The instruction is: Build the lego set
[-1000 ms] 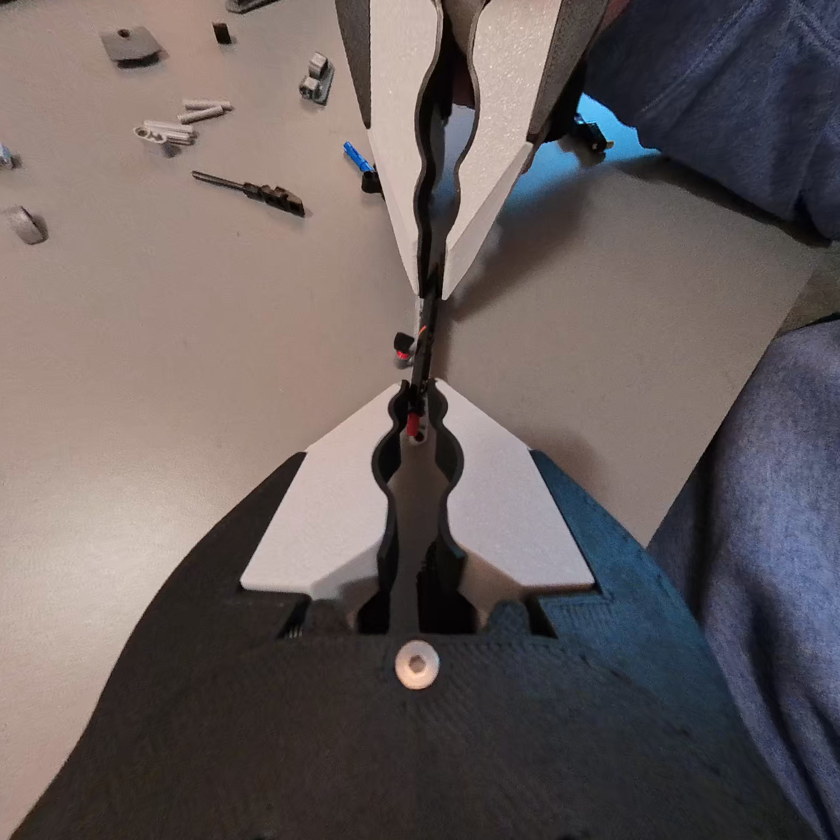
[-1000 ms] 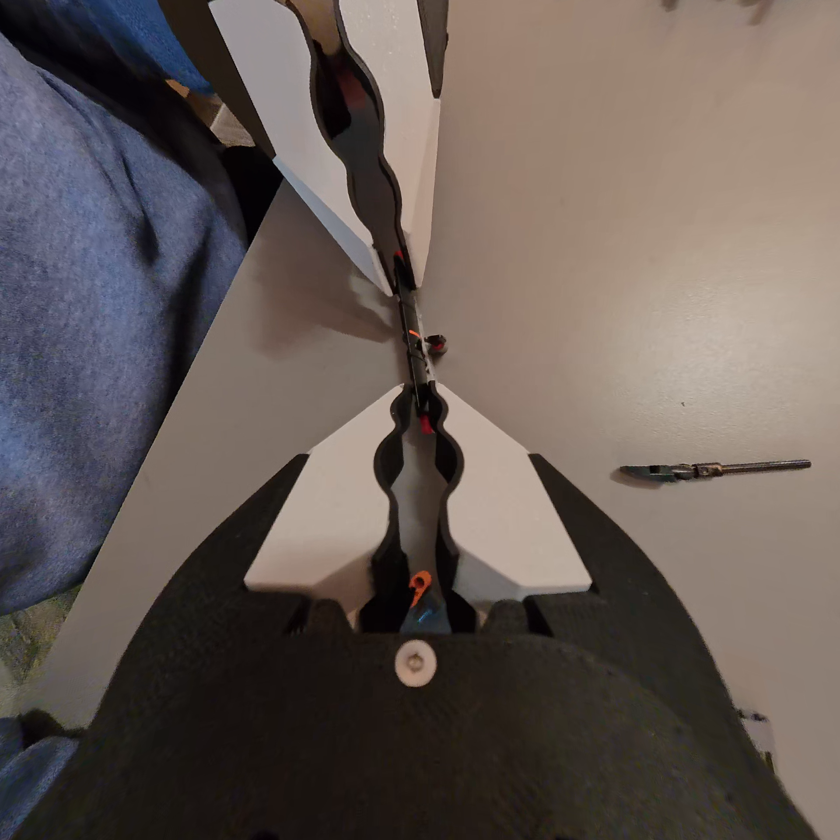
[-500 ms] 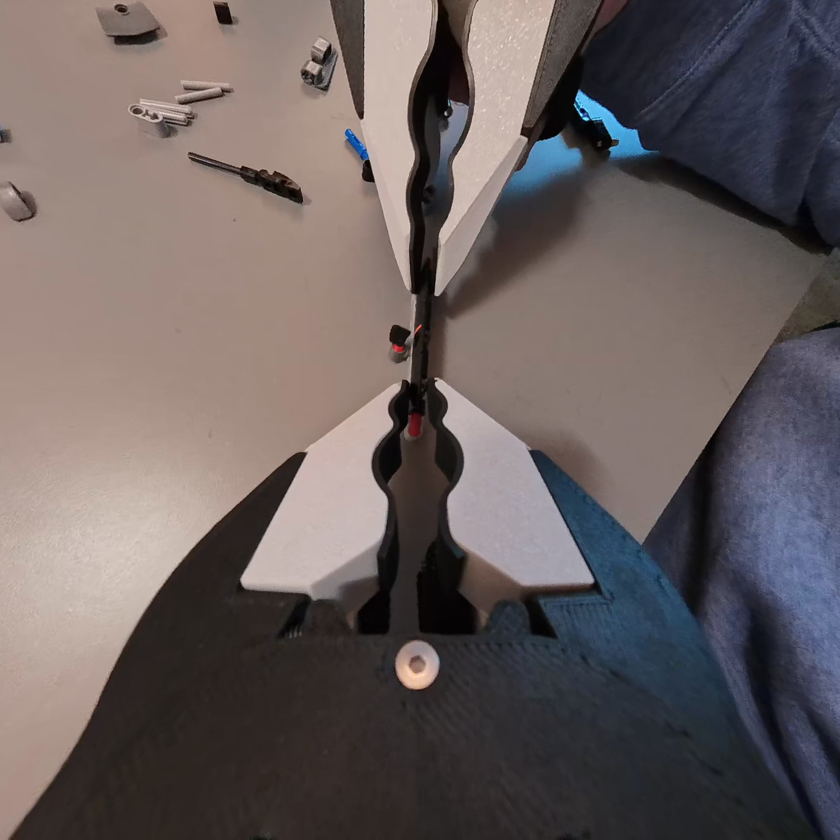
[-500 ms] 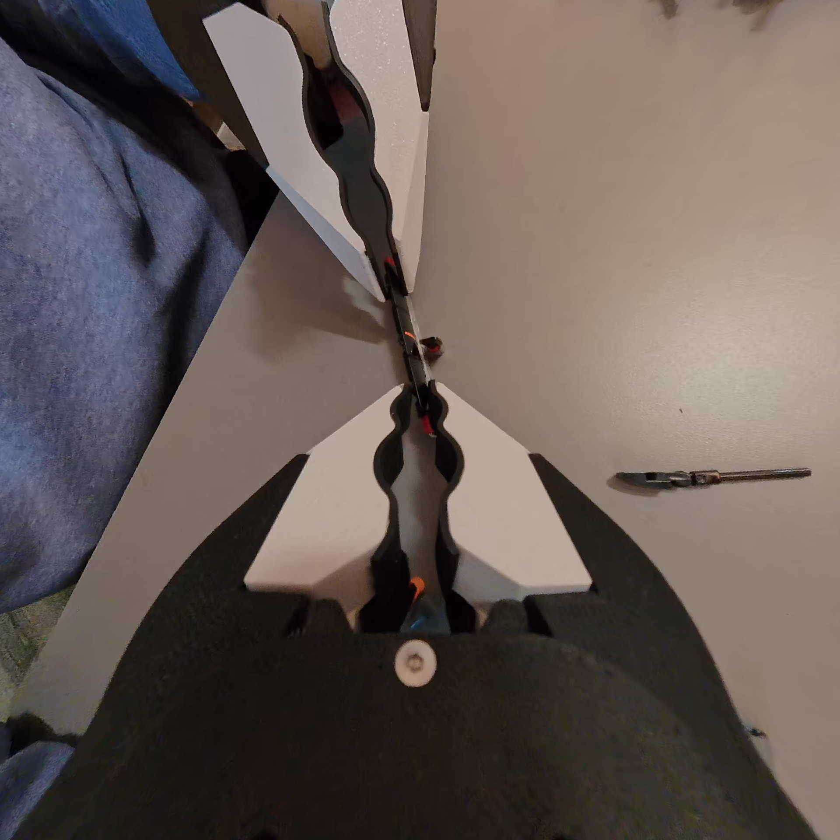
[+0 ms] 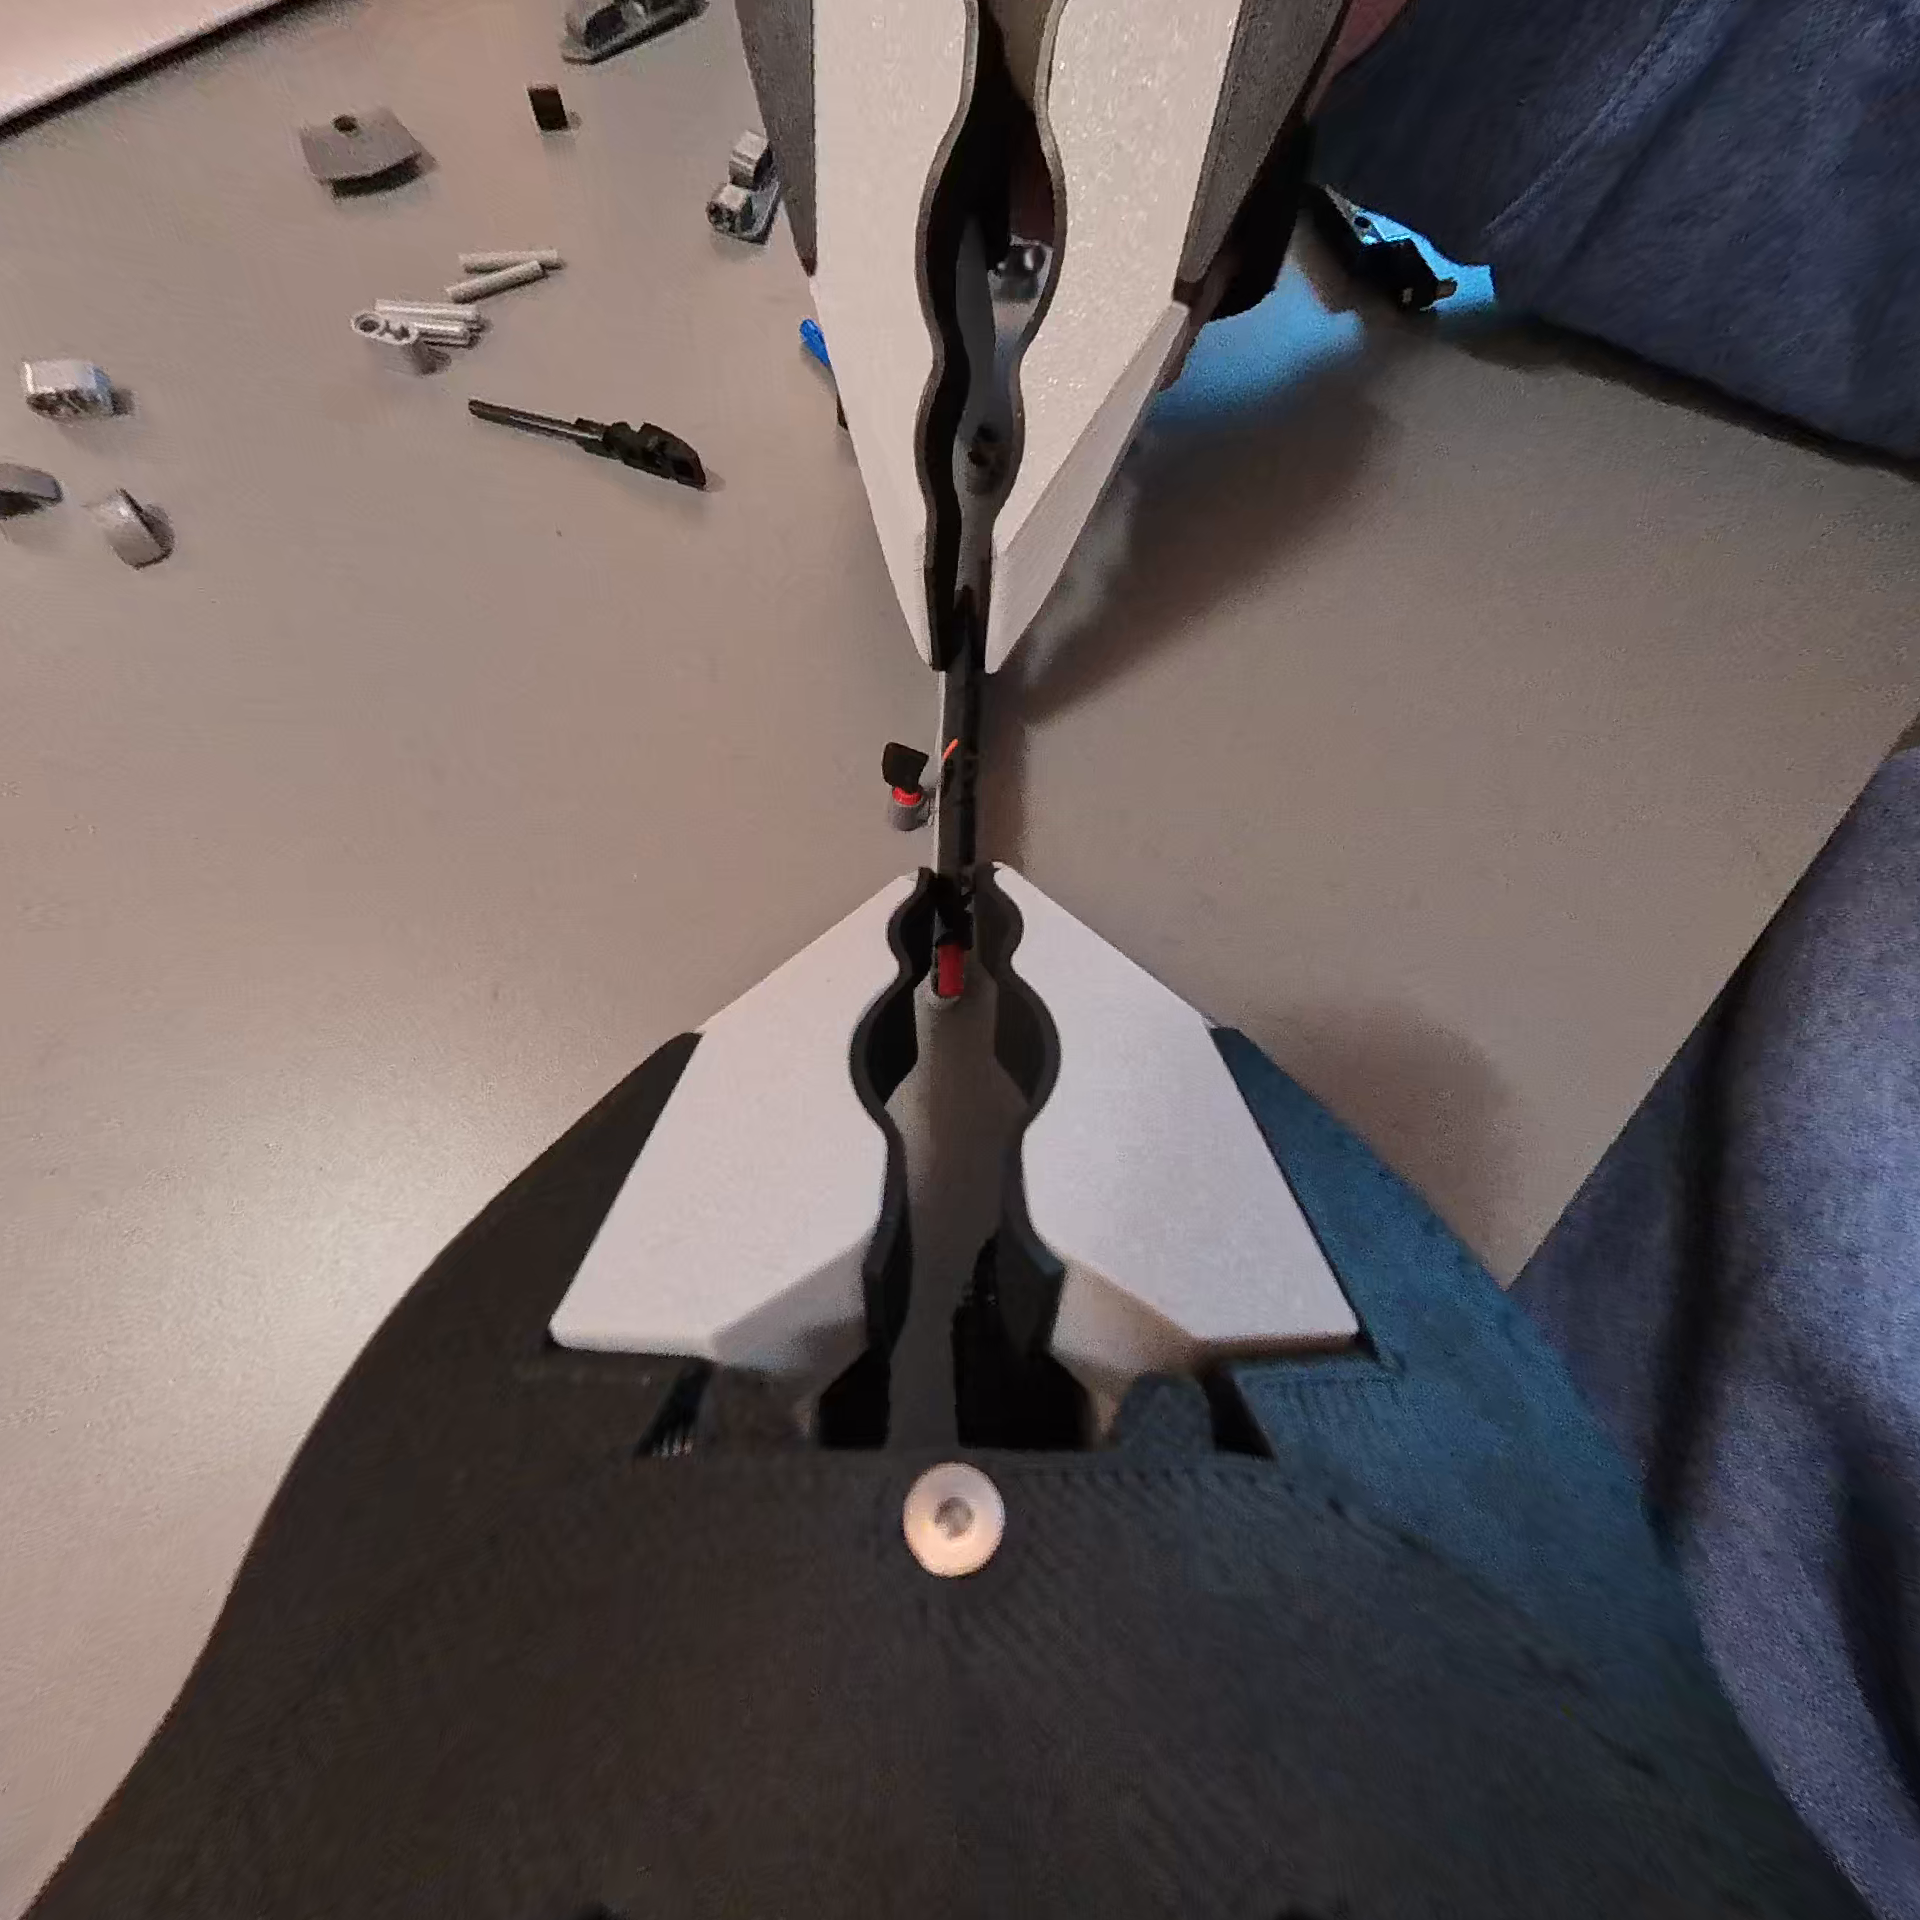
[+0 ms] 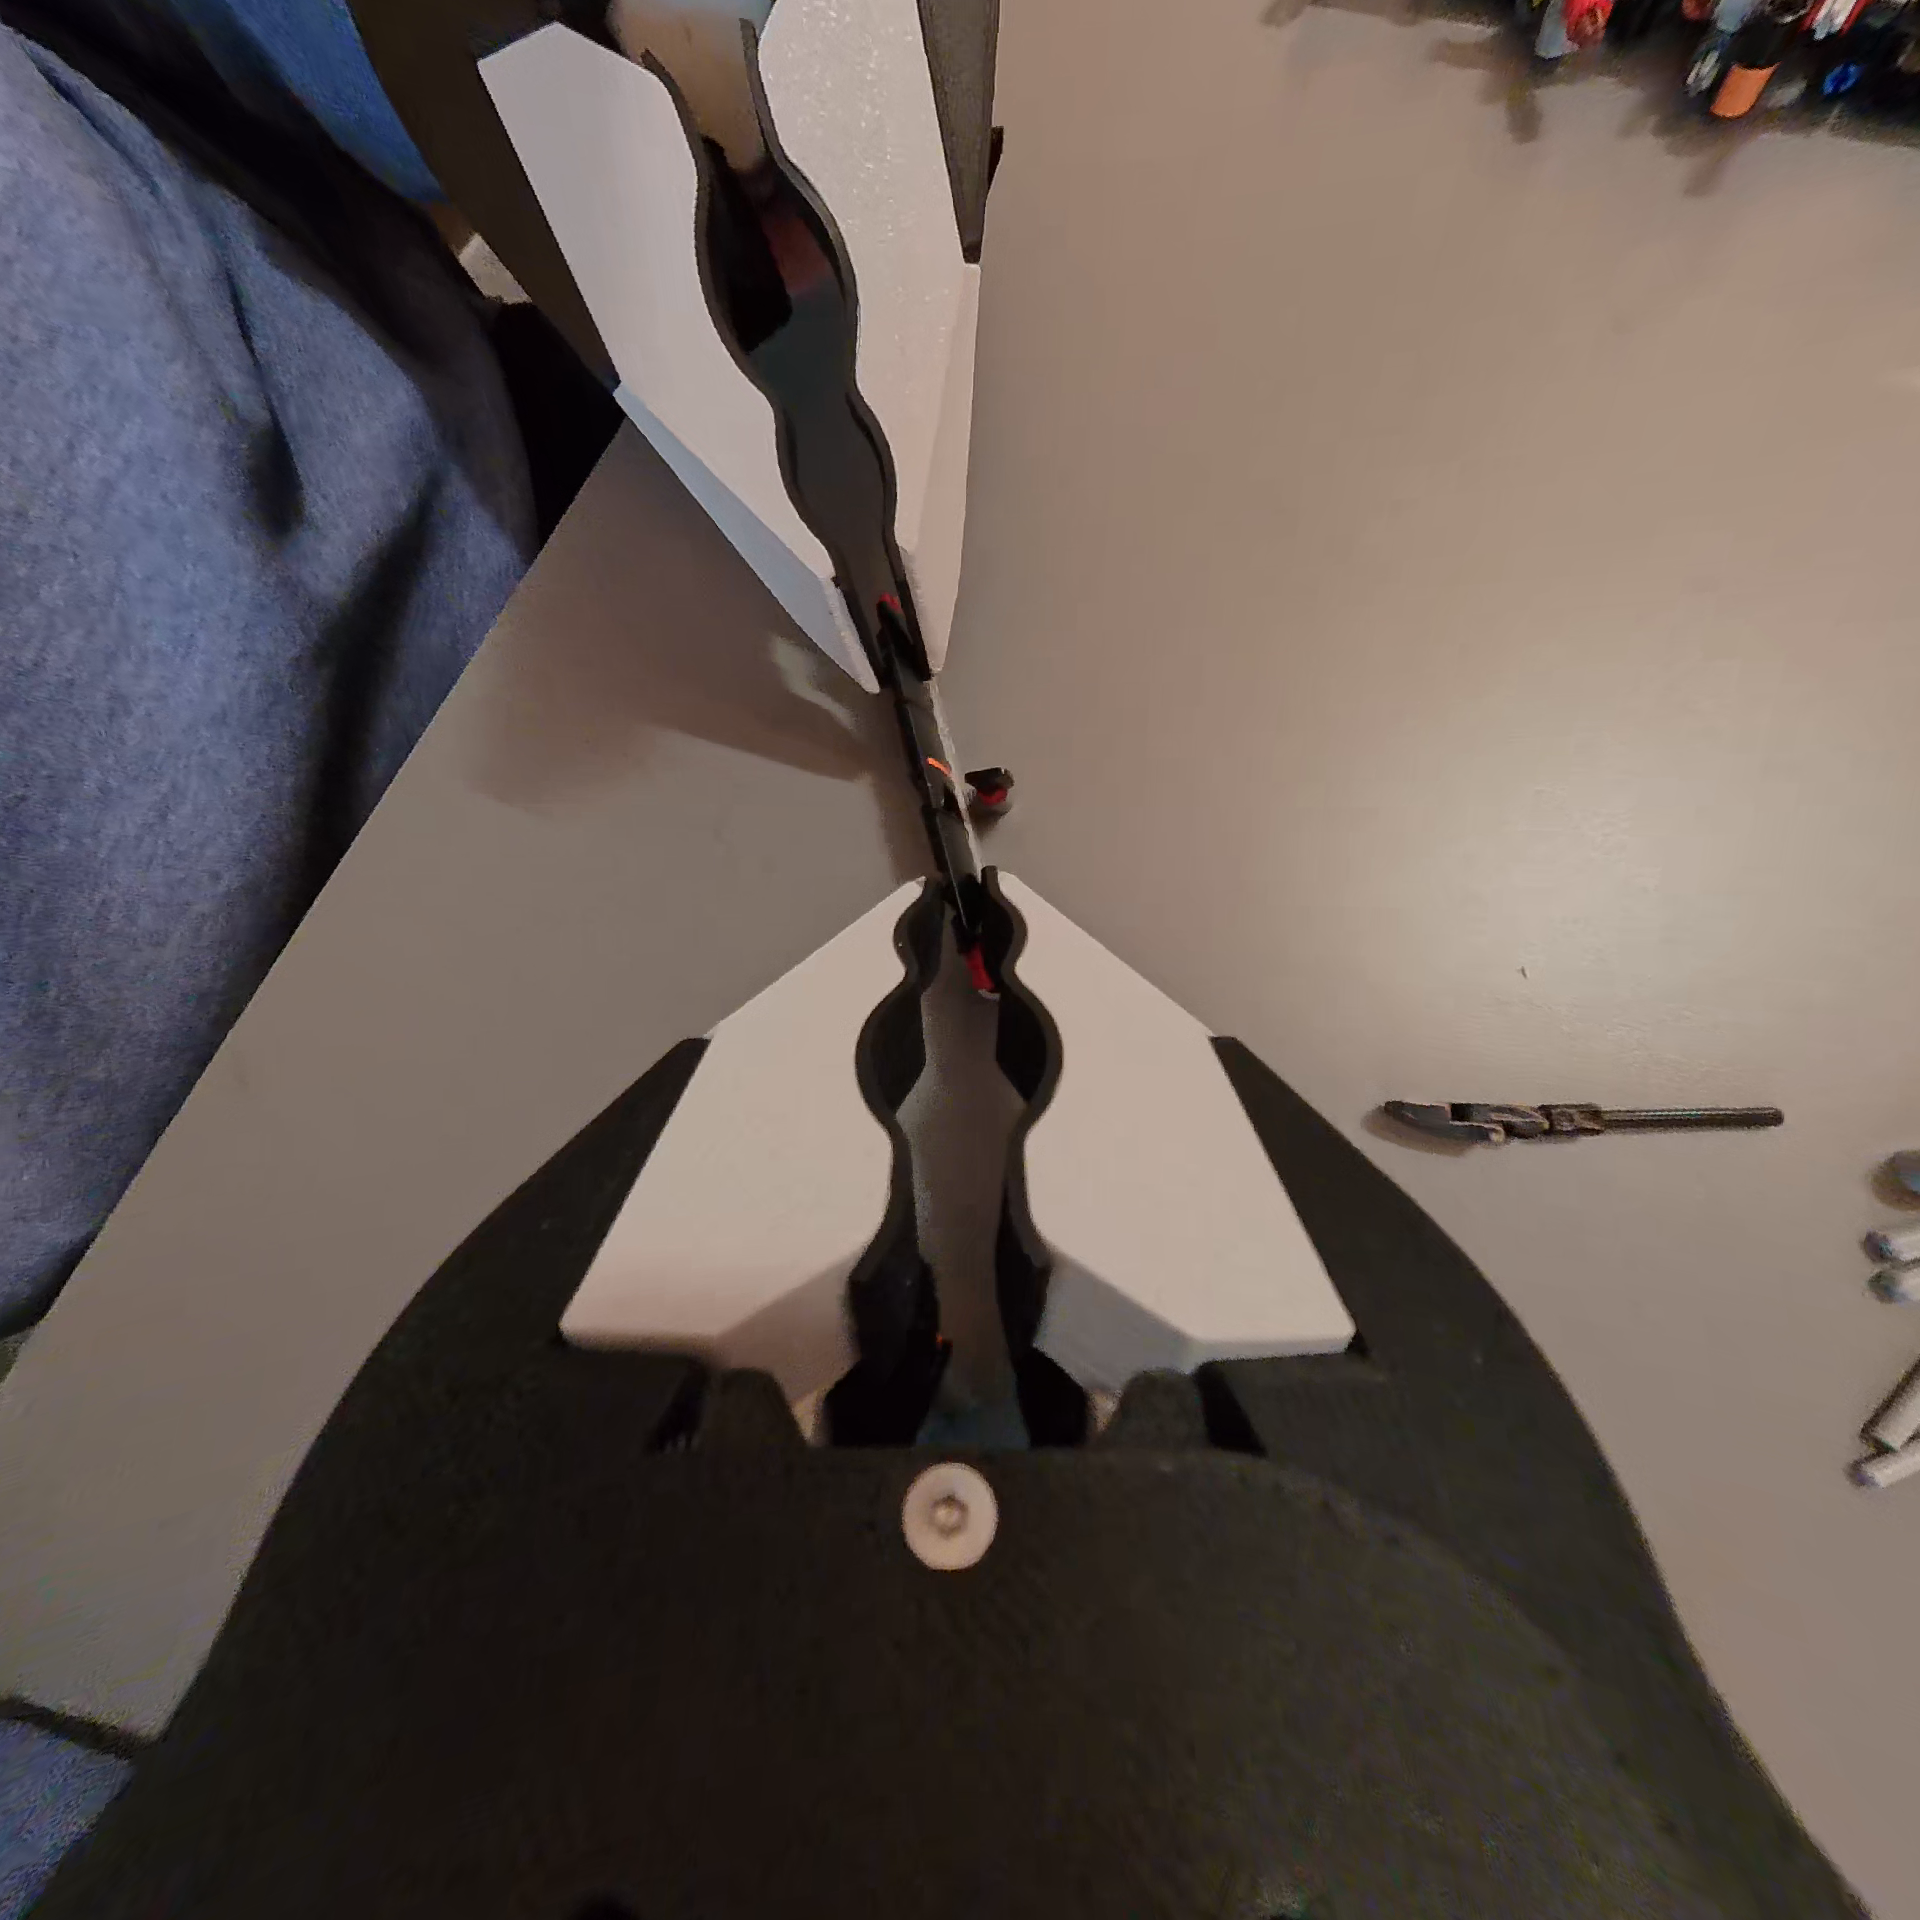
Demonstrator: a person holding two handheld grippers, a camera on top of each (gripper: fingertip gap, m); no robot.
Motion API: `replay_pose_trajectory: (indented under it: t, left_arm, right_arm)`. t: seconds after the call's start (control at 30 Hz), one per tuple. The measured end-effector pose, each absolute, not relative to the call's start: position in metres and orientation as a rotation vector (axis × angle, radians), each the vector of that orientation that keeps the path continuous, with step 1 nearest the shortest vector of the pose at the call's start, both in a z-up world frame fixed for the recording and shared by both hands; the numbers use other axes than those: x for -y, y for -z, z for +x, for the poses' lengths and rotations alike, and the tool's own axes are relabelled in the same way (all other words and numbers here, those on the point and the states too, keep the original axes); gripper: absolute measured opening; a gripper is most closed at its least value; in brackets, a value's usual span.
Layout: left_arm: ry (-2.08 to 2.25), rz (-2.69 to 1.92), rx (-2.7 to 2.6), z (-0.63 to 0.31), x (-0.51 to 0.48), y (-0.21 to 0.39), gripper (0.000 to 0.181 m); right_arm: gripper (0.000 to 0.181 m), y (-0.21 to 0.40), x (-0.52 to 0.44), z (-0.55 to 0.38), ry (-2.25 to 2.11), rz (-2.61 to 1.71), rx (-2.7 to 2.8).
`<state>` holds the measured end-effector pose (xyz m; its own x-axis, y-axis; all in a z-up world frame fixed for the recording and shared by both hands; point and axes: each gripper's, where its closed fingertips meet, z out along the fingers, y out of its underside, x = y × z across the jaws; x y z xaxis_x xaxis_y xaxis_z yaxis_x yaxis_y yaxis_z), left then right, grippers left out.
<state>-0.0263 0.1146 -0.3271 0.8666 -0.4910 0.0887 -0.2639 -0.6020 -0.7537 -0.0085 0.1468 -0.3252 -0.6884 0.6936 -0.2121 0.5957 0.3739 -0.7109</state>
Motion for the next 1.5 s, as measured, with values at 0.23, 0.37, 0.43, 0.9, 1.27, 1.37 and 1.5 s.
replay_pose_trajectory:
  t: [0.23,0.37,0.43,0.9,1.27,1.37,1.5]
  left_arm:
    - [0.268,-2.224,-0.600,-0.0252,-0.1137,0.3271,0.006]
    - [0.234,-2.229,-0.635,-0.0261,-0.1138,0.3276,0.006]
    - [0.231,-2.231,-0.657,-0.0261,-0.1134,0.3279,0.006]
    - [0.207,-2.210,-0.691,-0.0254,-0.1139,0.3293,0.007]
    - [0.222,-2.175,-0.681,-0.0255,-0.1138,0.3296,0.007]
    - [0.209,-2.167,-0.693,-0.0257,-0.1133,0.3297,0.007]
    - [0.184,-2.140,-0.704,-0.0256,-0.1130,0.3297,0.007]
  right_arm:
    - [0.004,0.3256,-0.1465,-0.0075,-1.163,-1.122,2.496]
    - [0.004,0.3257,-0.1461,-0.0074,-1.160,-1.118,2.494]
    - [0.004,0.3258,-0.1458,-0.0072,-1.156,-1.121,2.491]
    - [0.004,0.3304,-0.1470,-0.0075,-1.107,-1.177,2.488]
    - [0.004,0.3323,-0.1467,-0.0078,-1.063,-1.175,2.483]
    - [0.003,0.3325,-0.1462,-0.0075,-1.046,-1.178,2.480]
    - [0.003,0.3331,-0.1462,-0.0072,-0.962,-1.172,2.506]
